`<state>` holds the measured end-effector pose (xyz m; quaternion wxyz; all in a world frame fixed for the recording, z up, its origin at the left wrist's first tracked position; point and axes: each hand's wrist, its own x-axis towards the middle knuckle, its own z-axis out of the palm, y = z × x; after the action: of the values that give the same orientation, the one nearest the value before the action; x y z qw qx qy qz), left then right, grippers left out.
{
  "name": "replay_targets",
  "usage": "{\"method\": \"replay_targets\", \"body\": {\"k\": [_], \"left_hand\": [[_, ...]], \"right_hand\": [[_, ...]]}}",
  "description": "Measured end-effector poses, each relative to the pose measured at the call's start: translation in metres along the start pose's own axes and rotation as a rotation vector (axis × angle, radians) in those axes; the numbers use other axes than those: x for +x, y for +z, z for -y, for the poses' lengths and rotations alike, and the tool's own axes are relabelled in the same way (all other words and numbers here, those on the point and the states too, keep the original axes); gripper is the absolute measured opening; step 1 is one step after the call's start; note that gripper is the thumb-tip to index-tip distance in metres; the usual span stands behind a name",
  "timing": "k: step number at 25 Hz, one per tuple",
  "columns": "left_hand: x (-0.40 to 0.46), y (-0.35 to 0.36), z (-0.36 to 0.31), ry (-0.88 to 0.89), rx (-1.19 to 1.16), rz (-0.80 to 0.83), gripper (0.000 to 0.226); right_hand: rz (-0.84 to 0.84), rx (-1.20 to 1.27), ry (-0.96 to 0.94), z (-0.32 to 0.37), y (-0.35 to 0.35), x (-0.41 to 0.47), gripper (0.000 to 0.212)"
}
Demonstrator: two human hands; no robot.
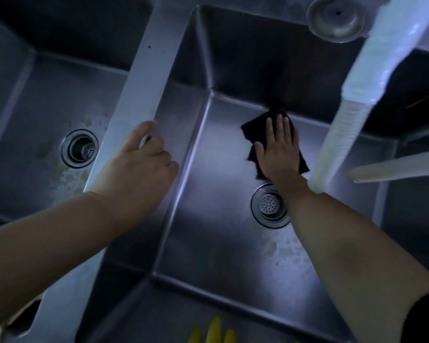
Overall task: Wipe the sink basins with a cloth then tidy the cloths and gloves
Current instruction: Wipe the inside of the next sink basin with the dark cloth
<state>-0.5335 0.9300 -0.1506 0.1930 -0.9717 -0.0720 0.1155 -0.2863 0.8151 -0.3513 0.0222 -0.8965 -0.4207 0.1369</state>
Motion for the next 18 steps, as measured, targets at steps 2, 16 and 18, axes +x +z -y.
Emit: {"method": "replay_targets", "body": {"k": [2,16,18], "left_hand": [[0.003,-0.002,-0.005,0.116,0.048,0.075,0.011],[0.037,0.091,-0.158,-0.040,-0.315,0.566,0.083],[0.033,0.104,-0.167,-0.009,-0.303,0.606,0.080]], "right_hand": [[0.025,0.074,0.070,-0.039,-0.005,-0.016,0.065],[-0.119,0.039,0.577,-0.107,0.029,-0.104,0.073],[-0.195,0.112,0.535,-0.084,0.030,-0.088,0.073]]}}
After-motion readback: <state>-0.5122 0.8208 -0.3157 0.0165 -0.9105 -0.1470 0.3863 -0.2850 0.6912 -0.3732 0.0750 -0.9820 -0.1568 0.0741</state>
